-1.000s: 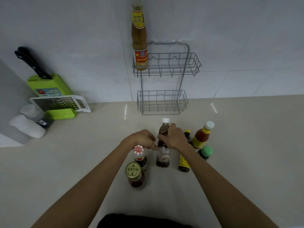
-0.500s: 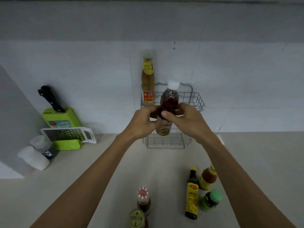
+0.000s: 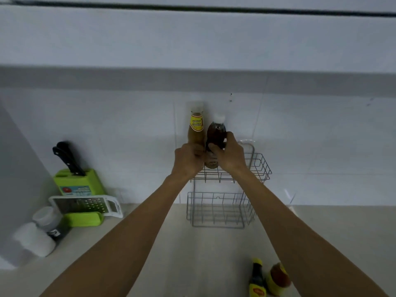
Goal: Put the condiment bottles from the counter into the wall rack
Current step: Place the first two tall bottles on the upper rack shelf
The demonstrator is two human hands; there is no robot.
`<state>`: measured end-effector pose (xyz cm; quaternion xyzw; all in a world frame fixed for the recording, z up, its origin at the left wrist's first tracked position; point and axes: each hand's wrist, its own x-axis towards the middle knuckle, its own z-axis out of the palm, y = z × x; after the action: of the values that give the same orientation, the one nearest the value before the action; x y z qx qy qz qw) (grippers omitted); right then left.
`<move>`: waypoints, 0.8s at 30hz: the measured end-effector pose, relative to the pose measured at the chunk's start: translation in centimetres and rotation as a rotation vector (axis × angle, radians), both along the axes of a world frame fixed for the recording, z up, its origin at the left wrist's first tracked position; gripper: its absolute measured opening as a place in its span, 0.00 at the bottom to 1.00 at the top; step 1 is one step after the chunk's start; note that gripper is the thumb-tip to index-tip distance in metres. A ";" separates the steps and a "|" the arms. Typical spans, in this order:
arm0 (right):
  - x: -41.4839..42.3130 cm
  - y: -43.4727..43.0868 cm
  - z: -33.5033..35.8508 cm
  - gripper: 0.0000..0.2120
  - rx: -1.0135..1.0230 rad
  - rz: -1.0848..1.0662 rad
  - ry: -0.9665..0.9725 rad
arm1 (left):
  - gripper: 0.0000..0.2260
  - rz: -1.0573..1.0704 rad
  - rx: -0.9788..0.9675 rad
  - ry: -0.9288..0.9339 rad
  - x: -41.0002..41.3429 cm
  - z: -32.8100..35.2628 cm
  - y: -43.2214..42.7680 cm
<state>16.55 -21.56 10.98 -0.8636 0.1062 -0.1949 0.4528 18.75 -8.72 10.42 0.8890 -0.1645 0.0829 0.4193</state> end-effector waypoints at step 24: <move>-13.6 -3.7 -5.9 0.17 0.085 -0.159 0.206 | 0.17 -0.341 0.036 0.420 -9.1 -7.9 -0.9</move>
<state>2.97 -25.31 5.13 -0.8479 0.2282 -0.1358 0.4589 9.62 -9.65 2.49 0.8536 -0.2228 -0.1779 0.4361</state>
